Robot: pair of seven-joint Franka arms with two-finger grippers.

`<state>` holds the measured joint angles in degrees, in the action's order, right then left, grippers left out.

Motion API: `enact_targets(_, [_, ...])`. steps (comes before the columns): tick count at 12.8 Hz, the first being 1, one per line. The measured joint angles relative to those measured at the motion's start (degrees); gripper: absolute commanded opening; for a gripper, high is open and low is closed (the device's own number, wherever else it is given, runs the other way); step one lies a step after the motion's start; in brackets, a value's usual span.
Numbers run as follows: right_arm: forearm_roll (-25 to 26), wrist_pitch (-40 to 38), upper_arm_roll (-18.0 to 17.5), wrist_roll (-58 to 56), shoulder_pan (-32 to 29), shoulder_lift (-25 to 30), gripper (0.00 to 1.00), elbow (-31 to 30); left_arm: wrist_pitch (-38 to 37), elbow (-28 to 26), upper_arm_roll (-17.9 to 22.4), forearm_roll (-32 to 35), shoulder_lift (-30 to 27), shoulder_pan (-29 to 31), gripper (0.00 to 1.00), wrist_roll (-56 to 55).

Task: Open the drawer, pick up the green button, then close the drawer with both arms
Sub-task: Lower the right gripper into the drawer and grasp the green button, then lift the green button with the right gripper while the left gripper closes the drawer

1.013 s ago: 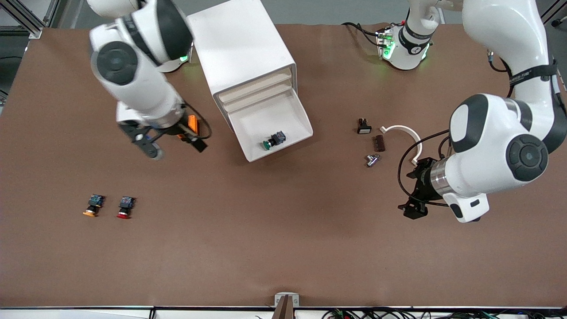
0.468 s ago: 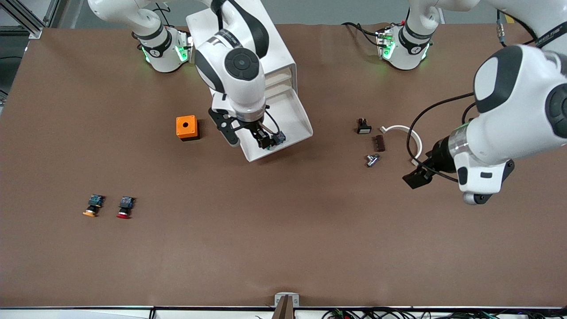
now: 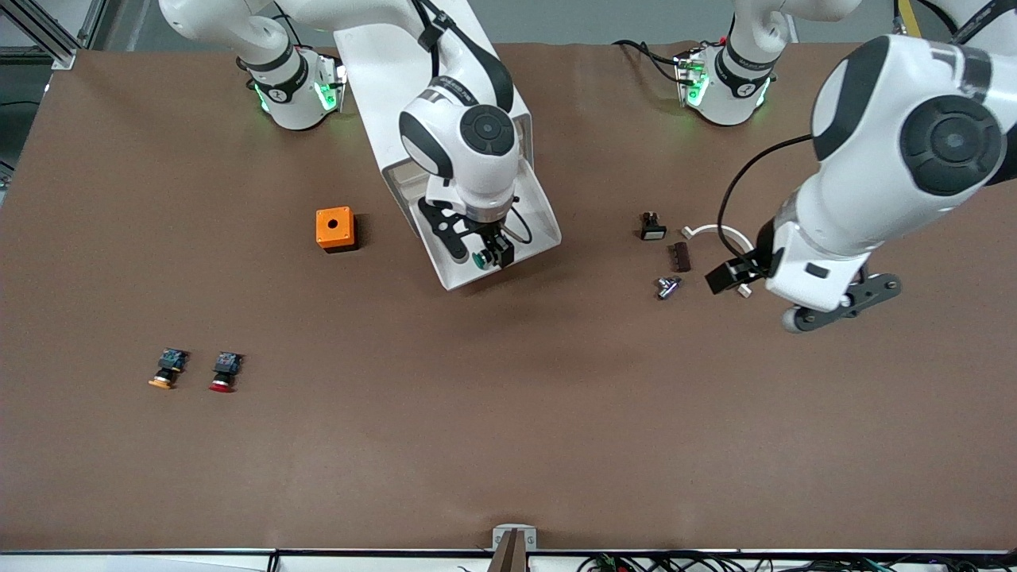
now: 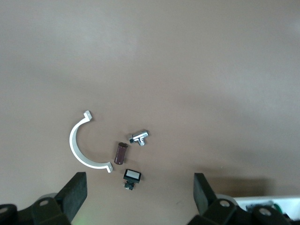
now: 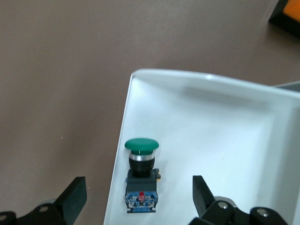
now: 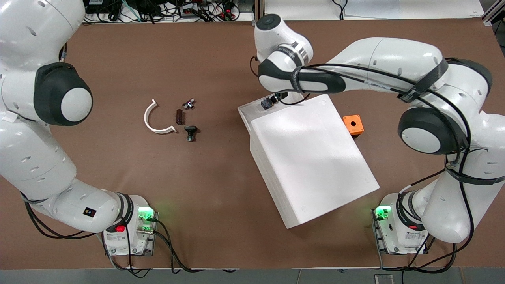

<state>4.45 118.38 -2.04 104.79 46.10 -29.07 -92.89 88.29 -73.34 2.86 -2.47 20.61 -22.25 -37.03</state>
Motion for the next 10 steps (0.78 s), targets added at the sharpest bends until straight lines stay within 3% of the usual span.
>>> enact_targets(6, [0.12,2.77,0.26,0.35,0.76,-3.21,1.00,0.01,10.30,-8.94,-6.85,0.18,3.58,-0.71,1.00,0.58])
enact_targets(10, [0.13,2.78,0.30,0.35,0.84,-3.92,1.00,0.02,17.60,-10.46,-7.72,0.18,9.40,-4.25,1.00,-4.43])
